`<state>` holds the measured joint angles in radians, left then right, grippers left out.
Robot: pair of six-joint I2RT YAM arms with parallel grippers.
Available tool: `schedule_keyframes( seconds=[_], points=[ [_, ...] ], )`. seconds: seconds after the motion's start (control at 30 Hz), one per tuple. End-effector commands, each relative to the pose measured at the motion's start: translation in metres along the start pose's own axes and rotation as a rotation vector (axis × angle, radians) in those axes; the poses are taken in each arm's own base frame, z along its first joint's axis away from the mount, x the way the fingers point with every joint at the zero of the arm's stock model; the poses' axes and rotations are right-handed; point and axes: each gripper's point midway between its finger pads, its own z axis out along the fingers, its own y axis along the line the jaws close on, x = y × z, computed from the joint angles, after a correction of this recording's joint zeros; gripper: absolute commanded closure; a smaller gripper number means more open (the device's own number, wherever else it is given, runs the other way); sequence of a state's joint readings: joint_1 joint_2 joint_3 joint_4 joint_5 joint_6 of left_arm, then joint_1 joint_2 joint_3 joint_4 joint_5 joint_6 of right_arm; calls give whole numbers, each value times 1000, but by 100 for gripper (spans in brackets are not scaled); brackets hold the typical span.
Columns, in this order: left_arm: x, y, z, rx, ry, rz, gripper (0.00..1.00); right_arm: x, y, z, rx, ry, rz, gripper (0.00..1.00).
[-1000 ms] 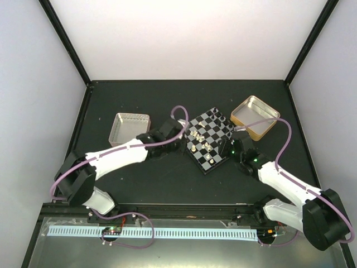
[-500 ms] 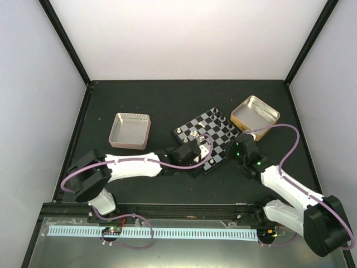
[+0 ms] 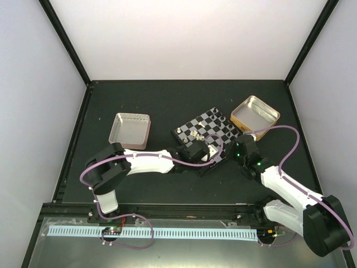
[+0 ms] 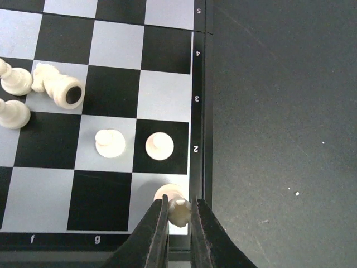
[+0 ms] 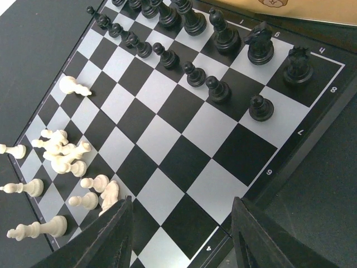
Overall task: Set up the chess pieces on the board
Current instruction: Place the chess piece on the chessboard.
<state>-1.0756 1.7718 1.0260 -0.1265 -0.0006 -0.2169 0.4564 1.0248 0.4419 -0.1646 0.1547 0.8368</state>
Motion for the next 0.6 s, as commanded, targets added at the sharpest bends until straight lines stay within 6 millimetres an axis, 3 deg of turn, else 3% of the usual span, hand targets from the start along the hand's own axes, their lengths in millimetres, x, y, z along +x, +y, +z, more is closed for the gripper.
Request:
schedule_keyframes(
  seconds=[0.0, 0.57],
  points=[
    [-8, -1, 7, -11, 0, 9, 98, -1, -4, 1, 5, -13, 12, 51],
    [7, 10, 10, -69, 60, -2, 91, 2, -3, 2, -7, 3, 15, 51]
  ],
)
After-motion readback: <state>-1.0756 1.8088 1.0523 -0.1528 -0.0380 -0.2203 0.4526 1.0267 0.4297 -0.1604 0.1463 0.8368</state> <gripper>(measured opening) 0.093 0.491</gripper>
